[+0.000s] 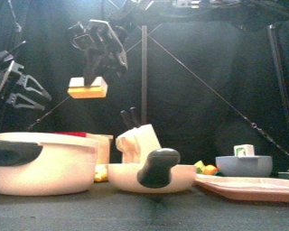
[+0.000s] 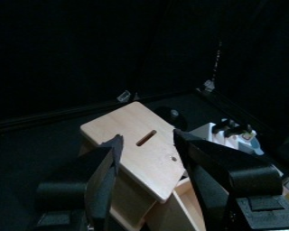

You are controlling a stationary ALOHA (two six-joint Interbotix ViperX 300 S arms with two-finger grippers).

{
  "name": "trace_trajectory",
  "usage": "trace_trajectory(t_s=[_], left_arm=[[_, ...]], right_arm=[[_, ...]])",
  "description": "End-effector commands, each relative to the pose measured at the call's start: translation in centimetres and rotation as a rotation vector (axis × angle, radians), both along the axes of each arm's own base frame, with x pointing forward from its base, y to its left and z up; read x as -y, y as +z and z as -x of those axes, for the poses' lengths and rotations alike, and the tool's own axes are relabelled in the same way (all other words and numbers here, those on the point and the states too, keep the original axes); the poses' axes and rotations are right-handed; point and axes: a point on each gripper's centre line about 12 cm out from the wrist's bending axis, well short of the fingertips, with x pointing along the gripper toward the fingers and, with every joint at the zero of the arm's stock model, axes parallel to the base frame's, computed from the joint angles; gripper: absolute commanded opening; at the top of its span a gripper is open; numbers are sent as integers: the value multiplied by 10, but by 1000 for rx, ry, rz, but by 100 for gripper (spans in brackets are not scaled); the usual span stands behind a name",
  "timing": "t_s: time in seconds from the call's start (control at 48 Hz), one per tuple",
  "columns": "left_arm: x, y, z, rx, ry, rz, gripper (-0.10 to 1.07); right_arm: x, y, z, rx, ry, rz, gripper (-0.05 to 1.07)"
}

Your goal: Place egg sushi on plate

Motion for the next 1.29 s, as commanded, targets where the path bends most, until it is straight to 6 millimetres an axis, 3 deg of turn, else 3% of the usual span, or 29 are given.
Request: trace_trajectory(t_s=[0.0, 0.5, 0.812, 1.062, 1.271], left_arm=[[-2, 4, -2, 4, 0, -6, 86], [0, 6, -4, 6, -15, -14, 86], [2, 7, -6, 4, -37, -20, 86], [4, 7, -9, -9, -59, -31, 86], [14, 12, -18, -45, -154, -106, 86]], right_arm=[[-4, 37, 19, 99, -5, 3, 35], [-22, 7, 81, 296, -86, -127, 35], [-32, -15, 137, 420, -198, -222, 35], [-38, -55, 180, 409, -299, -286, 35], [-65, -85, 205, 345, -314, -358, 35]])
